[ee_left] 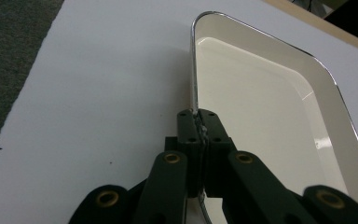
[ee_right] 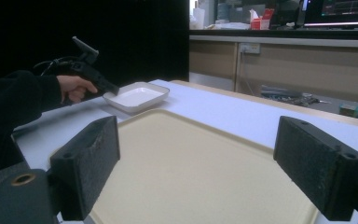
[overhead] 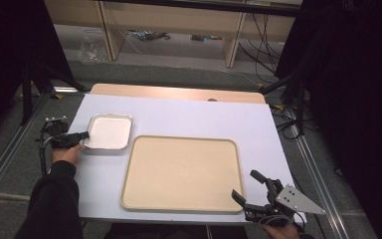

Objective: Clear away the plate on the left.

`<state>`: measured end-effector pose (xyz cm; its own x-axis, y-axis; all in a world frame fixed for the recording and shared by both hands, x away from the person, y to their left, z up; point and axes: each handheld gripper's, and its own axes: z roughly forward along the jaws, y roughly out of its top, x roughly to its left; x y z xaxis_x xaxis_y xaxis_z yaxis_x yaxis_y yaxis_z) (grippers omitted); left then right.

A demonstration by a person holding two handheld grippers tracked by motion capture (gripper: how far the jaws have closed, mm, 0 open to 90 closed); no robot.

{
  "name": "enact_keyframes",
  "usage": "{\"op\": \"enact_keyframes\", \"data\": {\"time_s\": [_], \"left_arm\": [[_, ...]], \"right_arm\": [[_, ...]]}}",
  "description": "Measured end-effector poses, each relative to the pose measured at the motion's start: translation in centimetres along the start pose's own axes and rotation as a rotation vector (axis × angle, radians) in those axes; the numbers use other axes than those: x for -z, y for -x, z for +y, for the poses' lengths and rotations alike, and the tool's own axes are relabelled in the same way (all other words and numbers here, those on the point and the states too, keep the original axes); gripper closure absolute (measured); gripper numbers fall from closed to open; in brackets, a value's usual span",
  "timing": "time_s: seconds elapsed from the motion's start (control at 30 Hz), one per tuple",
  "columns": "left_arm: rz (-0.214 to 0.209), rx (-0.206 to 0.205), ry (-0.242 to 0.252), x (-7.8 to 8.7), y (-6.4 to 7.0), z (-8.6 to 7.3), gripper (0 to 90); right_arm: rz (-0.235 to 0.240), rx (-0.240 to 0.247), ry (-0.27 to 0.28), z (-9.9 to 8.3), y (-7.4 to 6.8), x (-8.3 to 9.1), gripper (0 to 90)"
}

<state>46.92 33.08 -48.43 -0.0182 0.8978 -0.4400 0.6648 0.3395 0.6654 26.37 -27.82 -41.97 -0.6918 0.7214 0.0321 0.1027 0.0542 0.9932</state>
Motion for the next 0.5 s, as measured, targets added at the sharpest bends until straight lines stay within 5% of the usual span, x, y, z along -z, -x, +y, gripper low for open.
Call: {"op": "enact_keyframes", "data": {"time_s": [0.07, 0.1, 0.23, 0.3, 0.37, 0.4, 0.43, 0.5], "left_arm": [[0.0, 0.006, -0.004, 0.15, 0.04, 0.06, 88.5], [-0.017, 0.015, 0.007, 0.28, 0.04, 0.06, 88.6], [-0.021, 0.029, 0.01, 0.57, 0.09, 0.11, 88.6], [-0.026, 0.033, 0.017, 0.66, 0.15, 0.16, 88.6], [-0.027, 0.032, 0.02, 0.74, 0.22, 0.19, 88.6], [-0.03, 0.03, 0.021, 0.87, 0.38, 0.2, 88.6], [-0.032, 0.024, 0.024, 0.92, 0.47, 0.19, 88.6], [-0.032, 0.017, 0.033, 1.13, 0.66, 0.18, 88.6]], "right_arm": [[-0.005, 0.0, -0.032, 0.08, -0.05, 0.24, 15.2], [0.009, -0.054, -0.054, 0.06, -0.43, 0.31, 15.2], [0.002, -0.018, -0.04, 0.08, -0.16, 0.27, 15.2], [0.012, -0.057, -0.046, 0.04, -0.36, 0.26, 15.2], [0.014, -0.057, -0.037, 0.01, -0.34, 0.19, 15.2], [0.0, -0.02, -0.029, 0.05, -0.09, 0.2, 15.2], [0.015, -0.06, -0.033, 0.0, -0.32, 0.14, 15.2], [0.011, -0.053, -0.048, 0.07, -0.36, 0.29, 15.2]]}}
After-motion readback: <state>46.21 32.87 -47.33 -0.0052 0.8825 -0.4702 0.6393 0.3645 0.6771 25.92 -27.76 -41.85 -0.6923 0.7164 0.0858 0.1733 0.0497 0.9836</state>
